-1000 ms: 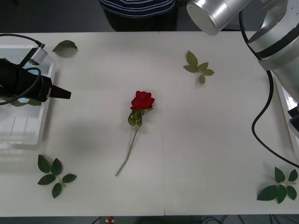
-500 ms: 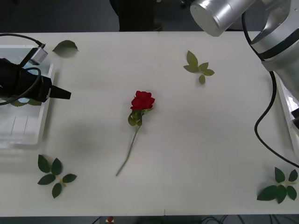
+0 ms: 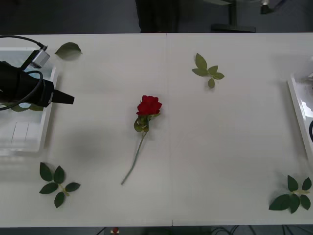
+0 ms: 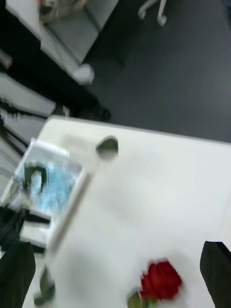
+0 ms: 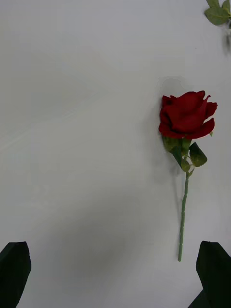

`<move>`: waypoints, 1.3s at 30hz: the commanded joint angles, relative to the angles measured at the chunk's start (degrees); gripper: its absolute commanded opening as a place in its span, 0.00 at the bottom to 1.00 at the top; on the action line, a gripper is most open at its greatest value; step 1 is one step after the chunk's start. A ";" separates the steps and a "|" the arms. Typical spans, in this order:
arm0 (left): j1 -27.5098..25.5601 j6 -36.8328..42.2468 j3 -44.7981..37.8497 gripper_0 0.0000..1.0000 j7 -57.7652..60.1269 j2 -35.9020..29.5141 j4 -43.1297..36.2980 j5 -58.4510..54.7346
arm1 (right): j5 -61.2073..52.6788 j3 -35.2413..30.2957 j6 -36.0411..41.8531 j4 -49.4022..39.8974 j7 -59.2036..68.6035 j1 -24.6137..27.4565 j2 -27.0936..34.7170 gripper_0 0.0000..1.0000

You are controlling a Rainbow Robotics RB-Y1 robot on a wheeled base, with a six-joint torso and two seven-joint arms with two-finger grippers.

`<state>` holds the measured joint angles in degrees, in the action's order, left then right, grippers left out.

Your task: Place the red flowers into the right box and the blue flowers into the left box. If a person shows an open palm, hand one flower to the person first, then continue sorting.

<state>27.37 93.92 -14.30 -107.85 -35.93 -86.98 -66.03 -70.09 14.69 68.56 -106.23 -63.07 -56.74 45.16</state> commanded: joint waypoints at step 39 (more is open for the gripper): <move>0.23 6.27 23.62 1.00 40.00 6.05 -30.79 24.01 | 1.45 -14.43 36.38 -2.66 -70.97 25.71 -3.85 1.00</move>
<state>27.36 101.22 7.50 -73.53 -32.21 -115.88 -44.96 -68.58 0.93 104.95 -107.30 -133.12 -29.90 40.91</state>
